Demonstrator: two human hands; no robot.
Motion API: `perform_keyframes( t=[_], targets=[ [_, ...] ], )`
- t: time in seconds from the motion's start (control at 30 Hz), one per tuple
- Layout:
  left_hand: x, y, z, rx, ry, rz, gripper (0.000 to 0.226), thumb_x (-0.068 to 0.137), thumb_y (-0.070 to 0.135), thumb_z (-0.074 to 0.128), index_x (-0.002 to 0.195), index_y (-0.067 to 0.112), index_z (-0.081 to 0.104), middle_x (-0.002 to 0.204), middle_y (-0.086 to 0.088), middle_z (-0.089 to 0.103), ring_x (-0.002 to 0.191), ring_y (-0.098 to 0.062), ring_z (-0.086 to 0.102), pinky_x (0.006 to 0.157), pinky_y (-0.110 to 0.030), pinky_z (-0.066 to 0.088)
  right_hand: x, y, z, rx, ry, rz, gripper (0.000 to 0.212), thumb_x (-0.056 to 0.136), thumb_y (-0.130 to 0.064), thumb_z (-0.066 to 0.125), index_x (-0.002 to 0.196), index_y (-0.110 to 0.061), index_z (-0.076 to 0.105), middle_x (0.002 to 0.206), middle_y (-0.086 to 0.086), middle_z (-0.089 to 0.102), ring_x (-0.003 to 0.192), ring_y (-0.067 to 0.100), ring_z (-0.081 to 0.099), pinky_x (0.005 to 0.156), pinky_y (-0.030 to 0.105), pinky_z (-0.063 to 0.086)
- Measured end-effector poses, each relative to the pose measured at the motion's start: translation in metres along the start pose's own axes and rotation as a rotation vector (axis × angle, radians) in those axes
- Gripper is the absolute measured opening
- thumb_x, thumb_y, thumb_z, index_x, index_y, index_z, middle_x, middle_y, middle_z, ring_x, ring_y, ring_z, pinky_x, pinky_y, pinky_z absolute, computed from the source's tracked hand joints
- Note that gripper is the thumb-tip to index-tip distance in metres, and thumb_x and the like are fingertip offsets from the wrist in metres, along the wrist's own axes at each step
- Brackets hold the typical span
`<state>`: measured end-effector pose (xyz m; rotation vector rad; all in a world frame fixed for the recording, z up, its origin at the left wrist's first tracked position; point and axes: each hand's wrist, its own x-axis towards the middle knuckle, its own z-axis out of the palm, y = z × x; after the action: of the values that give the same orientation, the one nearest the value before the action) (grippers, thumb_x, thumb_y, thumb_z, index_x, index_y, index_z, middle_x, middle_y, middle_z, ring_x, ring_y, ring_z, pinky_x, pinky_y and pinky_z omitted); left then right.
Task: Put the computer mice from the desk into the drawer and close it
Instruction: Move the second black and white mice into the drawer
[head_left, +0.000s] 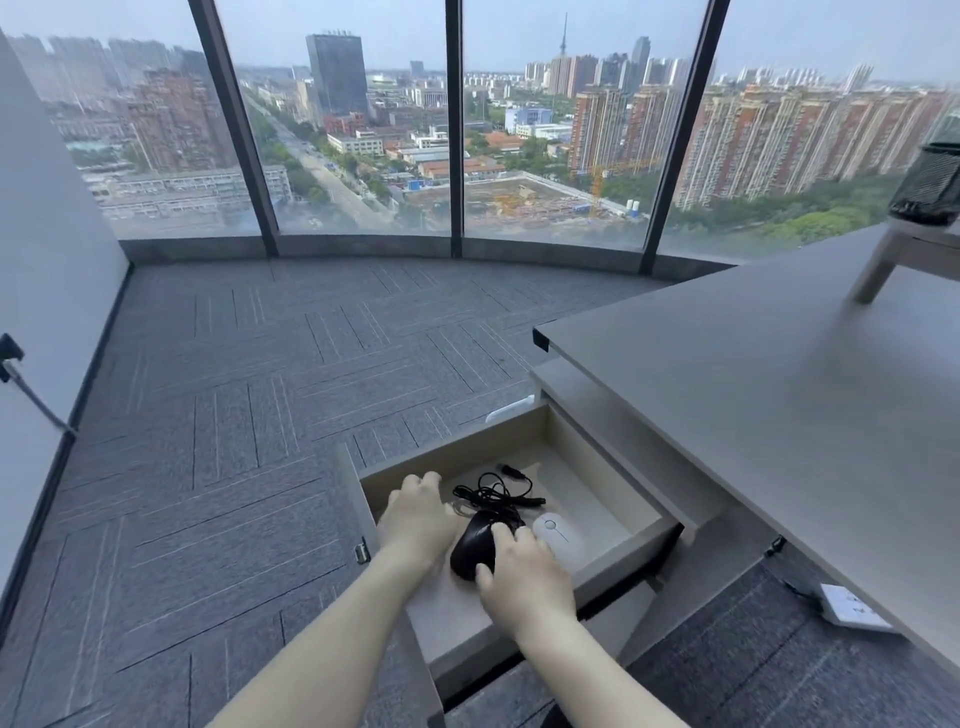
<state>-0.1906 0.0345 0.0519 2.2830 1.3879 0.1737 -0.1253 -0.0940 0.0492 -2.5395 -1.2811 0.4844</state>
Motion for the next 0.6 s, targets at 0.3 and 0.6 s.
perform_keyframes(
  t=[0.3,0.6],
  targets=[
    [-0.069,-0.069,-0.022,-0.585,0.250,-0.173,0.041,0.091,0.014,0.043,0.130,0.011,0.052,0.134,-0.015,0.053,0.121,-0.029,0.051,0.098,-0.040,0.041,-0.103,-0.032,0.024,0.172,0.078,-0.151,0.058,0.084,-0.070,0.042,0.118,-0.024,0.050,0.117,-0.003,0.056,0.110,0.019,0.052,0.084,0.035,0.044],
    [-0.117,-0.075,-0.003,-1.087,-0.088,-0.318,0.042,0.091,-0.002,0.034,0.118,0.024,0.054,0.097,0.011,0.062,0.094,-0.023,0.060,0.087,-0.040,0.046,-0.120,-0.023,0.053,0.156,0.067,-0.114,0.032,0.084,-0.045,0.054,0.108,-0.024,0.048,0.113,-0.001,0.057,0.105,0.022,0.053,0.082,0.037,0.049]
  ],
)
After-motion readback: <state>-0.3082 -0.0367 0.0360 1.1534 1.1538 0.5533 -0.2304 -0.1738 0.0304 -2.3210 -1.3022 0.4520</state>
